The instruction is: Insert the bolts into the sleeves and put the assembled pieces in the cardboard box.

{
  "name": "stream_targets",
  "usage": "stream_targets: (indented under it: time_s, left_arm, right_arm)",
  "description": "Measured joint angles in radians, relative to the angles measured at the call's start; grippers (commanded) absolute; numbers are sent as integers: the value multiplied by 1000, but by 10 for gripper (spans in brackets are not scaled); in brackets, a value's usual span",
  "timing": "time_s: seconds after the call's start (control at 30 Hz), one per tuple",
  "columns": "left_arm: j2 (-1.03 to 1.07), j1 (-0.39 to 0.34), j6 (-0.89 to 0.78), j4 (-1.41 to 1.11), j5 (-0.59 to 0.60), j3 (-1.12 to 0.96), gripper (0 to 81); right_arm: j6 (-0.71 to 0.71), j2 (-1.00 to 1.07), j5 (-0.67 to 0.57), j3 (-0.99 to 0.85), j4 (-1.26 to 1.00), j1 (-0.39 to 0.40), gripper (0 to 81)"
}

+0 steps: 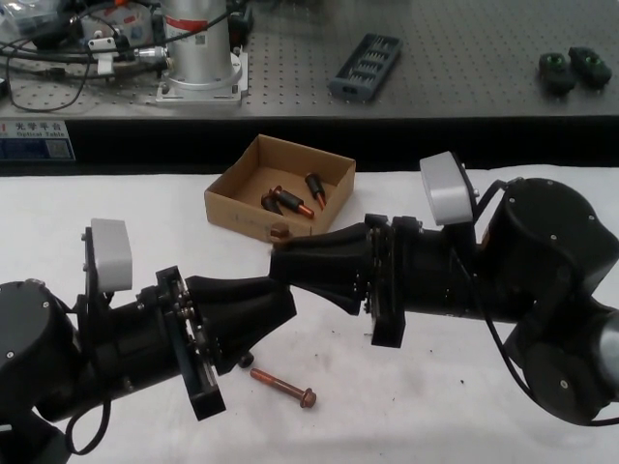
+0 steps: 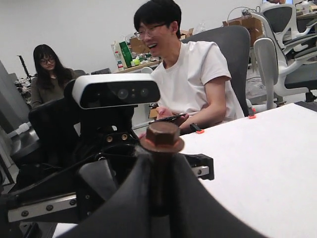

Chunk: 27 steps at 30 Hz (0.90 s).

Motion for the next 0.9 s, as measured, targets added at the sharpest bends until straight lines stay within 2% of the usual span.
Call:
stream_targets:
  time_s: [0.1, 0.2, 0.3, 0.77, 0.9]
  left_arm:
    - [0, 0, 0, 9, -3, 0, 6]
    - [0, 0, 2, 14, -3, 0, 6]
    - [0, 0, 26, 33, -3, 0, 6]
    - [0, 0, 50, 59, -26, 0, 6]
    - [0, 0, 50, 59, -55, 0, 6]
  right_arm:
    - [0, 0, 16, 0, 17, 2, 204]
    - [2, 0, 21, 0, 24, 2, 410]
    - [2, 0, 15, 0, 30, 2, 547]
    - [-22, 0, -42, 0, 25, 2, 547]
    - [21, 0, -65, 0, -62, -3, 547]
